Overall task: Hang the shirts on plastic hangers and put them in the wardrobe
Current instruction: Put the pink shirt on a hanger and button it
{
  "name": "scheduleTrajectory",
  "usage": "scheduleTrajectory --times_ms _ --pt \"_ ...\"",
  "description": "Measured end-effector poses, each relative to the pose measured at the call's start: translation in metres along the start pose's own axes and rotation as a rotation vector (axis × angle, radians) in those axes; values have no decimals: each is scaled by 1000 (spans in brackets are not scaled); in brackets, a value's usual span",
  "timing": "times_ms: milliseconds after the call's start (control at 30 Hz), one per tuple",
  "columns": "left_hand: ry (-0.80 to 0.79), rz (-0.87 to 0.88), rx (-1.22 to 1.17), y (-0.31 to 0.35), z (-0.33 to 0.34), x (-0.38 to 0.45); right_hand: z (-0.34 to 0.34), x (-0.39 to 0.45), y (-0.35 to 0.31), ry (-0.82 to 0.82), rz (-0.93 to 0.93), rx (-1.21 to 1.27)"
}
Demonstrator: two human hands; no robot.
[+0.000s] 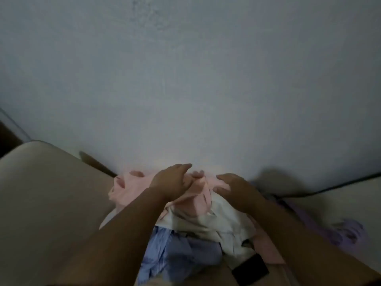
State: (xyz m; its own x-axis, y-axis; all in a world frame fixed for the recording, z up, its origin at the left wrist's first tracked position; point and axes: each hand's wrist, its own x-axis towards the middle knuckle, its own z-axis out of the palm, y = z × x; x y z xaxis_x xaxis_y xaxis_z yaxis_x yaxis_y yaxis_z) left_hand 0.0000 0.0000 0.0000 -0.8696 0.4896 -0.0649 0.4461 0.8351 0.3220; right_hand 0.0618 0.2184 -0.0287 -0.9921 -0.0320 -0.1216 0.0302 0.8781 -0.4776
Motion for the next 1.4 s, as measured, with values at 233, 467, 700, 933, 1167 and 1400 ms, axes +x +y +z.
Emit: scheduleTrajectory --times_ms 233,467,700,933,1167,1400 --pt "101 -83 -32 -38 85 4 78 13 36 179 -68 -45" --pt "-22 -239 -328 -60 137 -14 116 13 60 -30 241 262" --pt "-250 -328 -305 -37 140 -65 132 -61 52 -117 198 366" --pt "-208 -319 -133 -19 133 -102 124 -111 42 -41 135 494" --pt "-4 -244 -94 -20 133 -97 117 -106 24 163 31 384" --pt "218 -23 -153 -13 136 -47 117 -53 41 408 98 327"
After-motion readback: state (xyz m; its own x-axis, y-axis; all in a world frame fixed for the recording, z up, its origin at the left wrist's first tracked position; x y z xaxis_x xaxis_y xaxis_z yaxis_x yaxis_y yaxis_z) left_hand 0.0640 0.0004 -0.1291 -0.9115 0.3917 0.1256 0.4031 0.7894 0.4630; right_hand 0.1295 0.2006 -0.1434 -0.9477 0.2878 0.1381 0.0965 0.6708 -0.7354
